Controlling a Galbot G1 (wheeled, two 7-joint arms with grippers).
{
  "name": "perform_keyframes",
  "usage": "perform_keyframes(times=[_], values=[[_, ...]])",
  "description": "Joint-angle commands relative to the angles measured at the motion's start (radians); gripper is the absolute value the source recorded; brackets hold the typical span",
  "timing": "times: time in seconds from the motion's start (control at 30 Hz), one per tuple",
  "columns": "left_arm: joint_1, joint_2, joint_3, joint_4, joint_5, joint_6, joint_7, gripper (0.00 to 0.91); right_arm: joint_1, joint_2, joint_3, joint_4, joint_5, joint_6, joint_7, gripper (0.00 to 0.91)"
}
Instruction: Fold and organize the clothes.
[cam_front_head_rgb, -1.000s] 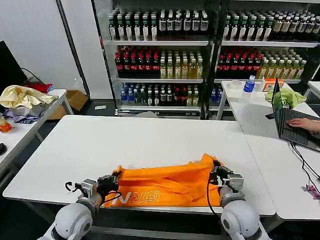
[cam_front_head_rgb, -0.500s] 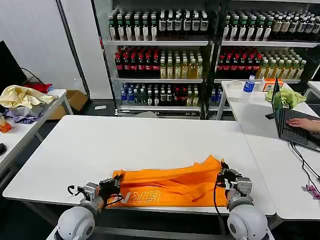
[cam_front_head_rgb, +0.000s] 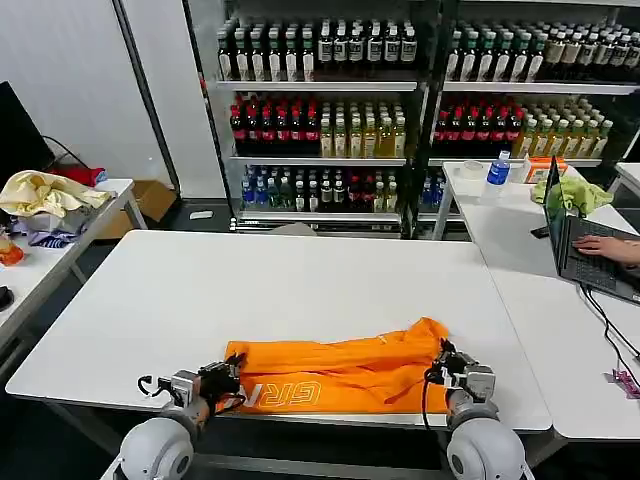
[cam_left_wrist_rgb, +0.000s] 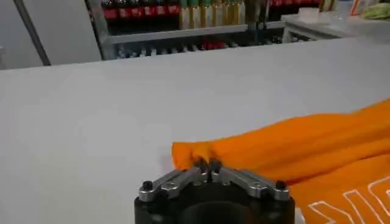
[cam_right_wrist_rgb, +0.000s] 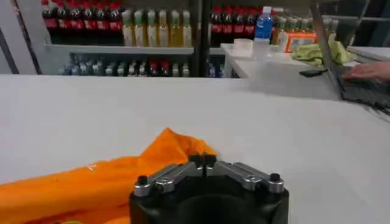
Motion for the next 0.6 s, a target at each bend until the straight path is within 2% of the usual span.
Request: perform_keyframes(times=[0.03,0.33,0.43,0.6], values=[[-0.01,-0.028,0.006,0.002,0.006,-0.018,-0.007,0.907,-0.016,0.021,-0.023,-0.01,-0.037,0.001,-0.014,0.907],[0.057,-0.035,-0.055,-0.073,0.003,-0.041,-0.042,0.907,-0.121,0.01,0.023,0.125,-0.067,0.023,-0.04,0.907],[0.094,-0.061,-0.093,-0.108,-0.015,-0.041,-0.098,0.907,-0.167,0.008,0.05,0.16,-0.073,0.03,-0.048,0.907],[0.165,-0.146,-0.121,-0.121,-0.028,-0.049,-0.179,0.907,-0.19,0.022,0.052,0.145,-0.098,0.039,-0.048,0.907]])
